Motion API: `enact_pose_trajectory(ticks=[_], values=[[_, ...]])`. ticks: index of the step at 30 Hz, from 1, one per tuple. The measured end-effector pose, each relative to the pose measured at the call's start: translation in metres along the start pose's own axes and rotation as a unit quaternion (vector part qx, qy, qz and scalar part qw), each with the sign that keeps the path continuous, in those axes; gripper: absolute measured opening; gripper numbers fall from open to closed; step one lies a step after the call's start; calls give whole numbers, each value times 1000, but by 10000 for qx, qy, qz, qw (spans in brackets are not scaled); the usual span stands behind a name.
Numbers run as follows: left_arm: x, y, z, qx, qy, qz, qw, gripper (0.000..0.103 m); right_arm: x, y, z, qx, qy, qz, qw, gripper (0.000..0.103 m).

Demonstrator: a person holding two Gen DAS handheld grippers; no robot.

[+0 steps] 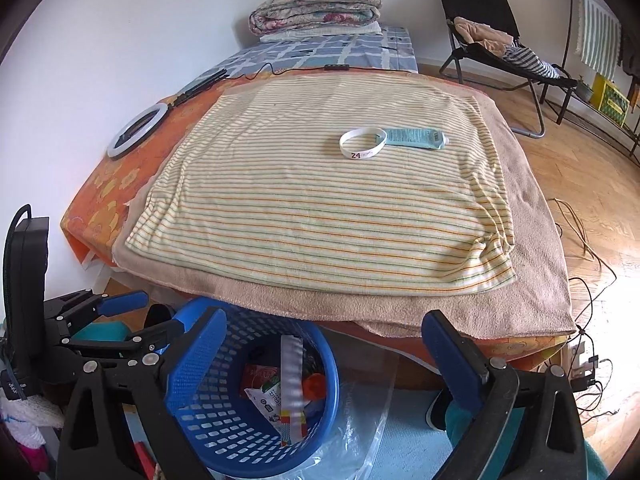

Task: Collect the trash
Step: 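Move both open tools back over the striped towel, then grasp the white wristband with the left tool while the right tool grasps the blue packet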

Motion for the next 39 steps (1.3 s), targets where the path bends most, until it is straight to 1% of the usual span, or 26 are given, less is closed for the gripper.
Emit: enact_pose_trajectory(ticks=[5, 11, 18, 21, 25, 28, 31, 33, 35, 37, 39], values=[[12, -16, 0, 87, 60, 92, 9999, 68, 8, -16, -10, 142, 15, -41, 9999, 100], [27, -39, 1, 175, 140, 227, 9995, 68, 23, -40, -20, 215, -86, -66, 9997, 100], [45, -77, 11, 263, 290, 362, 9986, 68, 63, -86, -37, 644, 45, -64, 9979, 103], [52, -97, 19, 309, 382, 392, 9980, 68, 81, -103, -35, 684, 101, -22, 9976, 103], [61, -128, 31, 380, 445, 442, 9973, 68, 107, -122, -19, 639, 155, 133, 9977, 102], [64, -151, 44, 416, 485, 444, 9970, 68, 124, -133, 0, 563, 145, 323, 9978, 100], [64, -172, 59, 408, 517, 393, 9971, 67, 140, -142, 22, 478, 196, 487, 9975, 93], [63, -184, 70, 387, 533, 351, 9972, 68, 148, -147, 38, 386, 151, 537, 9977, 87], [62, -194, 81, 353, 562, 317, 9973, 67, 155, -152, 54, 299, 150, 584, 9977, 84], [62, -204, 92, 325, 572, 307, 9974, 65, 162, -157, 69, 232, 115, 664, 9975, 80], [63, -213, 104, 263, 601, 288, 9974, 55, 169, -161, 83, 167, 18, 776, 9968, 74]])
Point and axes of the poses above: each gripper's, at about its wrist camera, not at the fingertips, and z roughly the way its jaws point, x to its right, y to its underside, the point moved 5 cm from there along z, roughly the way its jaws point, and after that the axes turned 4 degrees about -z, right-handed, at the moved point
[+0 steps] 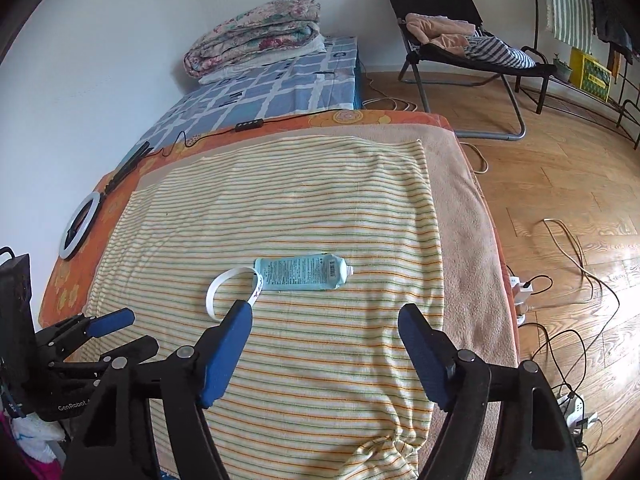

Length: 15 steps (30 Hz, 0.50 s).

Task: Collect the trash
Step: 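Grasp the white wristband with the left tool while the right tool grasps the blue packet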

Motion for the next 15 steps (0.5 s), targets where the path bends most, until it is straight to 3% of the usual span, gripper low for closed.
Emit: enact_pose_trajectory(ticks=[4, 6, 10, 12, 15], values=[[-1, -12, 26, -109, 83, -54, 9999, 52, 12, -10, 29, -154, -164, 242, 9995, 66], [-1, -16, 38, -174, 124, -52, 9998, 41, 18, -14, 43, -230, -234, 369, 9988, 58], [-1, -21, 56, -233, 181, -48, 9996, 41, 27, -19, 73, -440, -445, 676, 9957, 49], [0, -22, 62, -252, 157, 1, 9996, 35, 32, -19, 86, -525, -495, 833, 9939, 45], [0, -23, 71, -289, 131, 32, 9995, 34, 37, -17, 101, -624, -563, 1001, 9914, 40]])
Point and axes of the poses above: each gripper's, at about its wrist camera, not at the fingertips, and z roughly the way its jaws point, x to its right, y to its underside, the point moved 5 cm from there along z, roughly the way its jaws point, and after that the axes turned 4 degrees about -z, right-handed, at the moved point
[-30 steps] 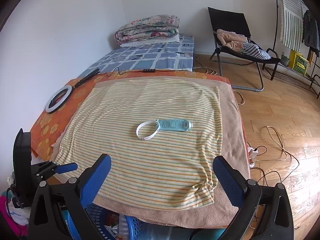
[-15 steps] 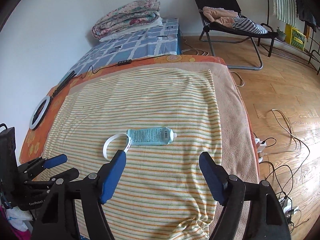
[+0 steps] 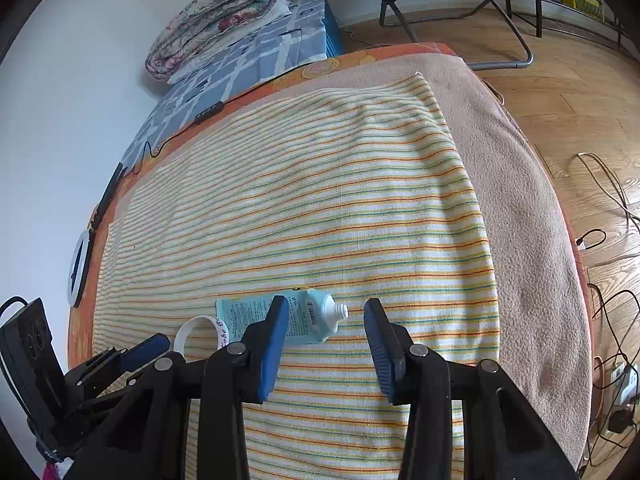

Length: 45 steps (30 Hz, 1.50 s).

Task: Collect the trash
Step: 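Grasp the white wristband with the left tool while the right tool grasps the blue packet, then carry the wristband and blue packet over the blue basket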

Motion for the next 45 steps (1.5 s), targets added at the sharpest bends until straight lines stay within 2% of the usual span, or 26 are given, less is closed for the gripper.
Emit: enact_pose_trajectory(ticks=[7, 10, 14, 20, 30, 37, 45], values=[[2, -4, 11, 42, -56, 123, 9999, 26, 1, -1, 13, -33, 91, -93, 9999, 36], [3, -6, 13, 69, -129, 174, 9997, 9, -3, -1, 18, -69, 183, -218, 9996, 35], [4, -8, 12, 147, -198, 239, 9994, 3, -9, -1, 21, -37, 280, -326, 9991, 27], [4, -10, 0, 308, -188, 240, 9991, 2, -13, -3, 14, 118, 352, -457, 9983, 20], [-4, -12, -37, 563, -213, 221, 9979, 2, -35, -6, -20, 496, 579, -887, 9931, 18], [-11, -4, -74, 740, -273, 214, 9967, 2, -58, -3, -51, 767, 724, -1198, 9872, 18], [-15, 16, -124, 949, -319, 164, 9948, 2, -94, 18, -87, 981, 789, -1604, 9790, 18]])
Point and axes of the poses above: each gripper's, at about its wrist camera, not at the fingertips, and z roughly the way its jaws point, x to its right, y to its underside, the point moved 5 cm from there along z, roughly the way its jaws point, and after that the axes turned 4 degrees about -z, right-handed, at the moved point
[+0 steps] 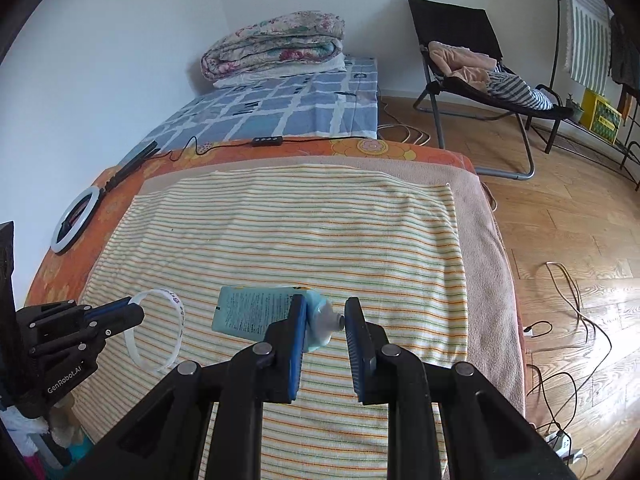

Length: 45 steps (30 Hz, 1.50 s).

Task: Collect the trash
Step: 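Carry the wristband and blue packet over the blue basket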

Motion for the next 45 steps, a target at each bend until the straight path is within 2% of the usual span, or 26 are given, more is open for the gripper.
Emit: enact_pose_trajectory(ticks=[13, 24, 31, 45], values=[[-7, 45, -84, 277, 6, -42, 9996, 2, -65, 32, -80, 374, 64, -680, 9970, 18], [-16, 109, -136, 389, 7, -116, 9992, 2, -102, 89, -125, 459, -182, -833, 9953, 18], [-27, 150, -141, 338, -95, -209, 9992, 2, -126, 127, -136, 434, -297, -1063, 9929, 18], [-31, 216, -124, 5, -217, -263, 9994, 2, -152, 198, -132, 153, -421, -1213, 9916, 18]])
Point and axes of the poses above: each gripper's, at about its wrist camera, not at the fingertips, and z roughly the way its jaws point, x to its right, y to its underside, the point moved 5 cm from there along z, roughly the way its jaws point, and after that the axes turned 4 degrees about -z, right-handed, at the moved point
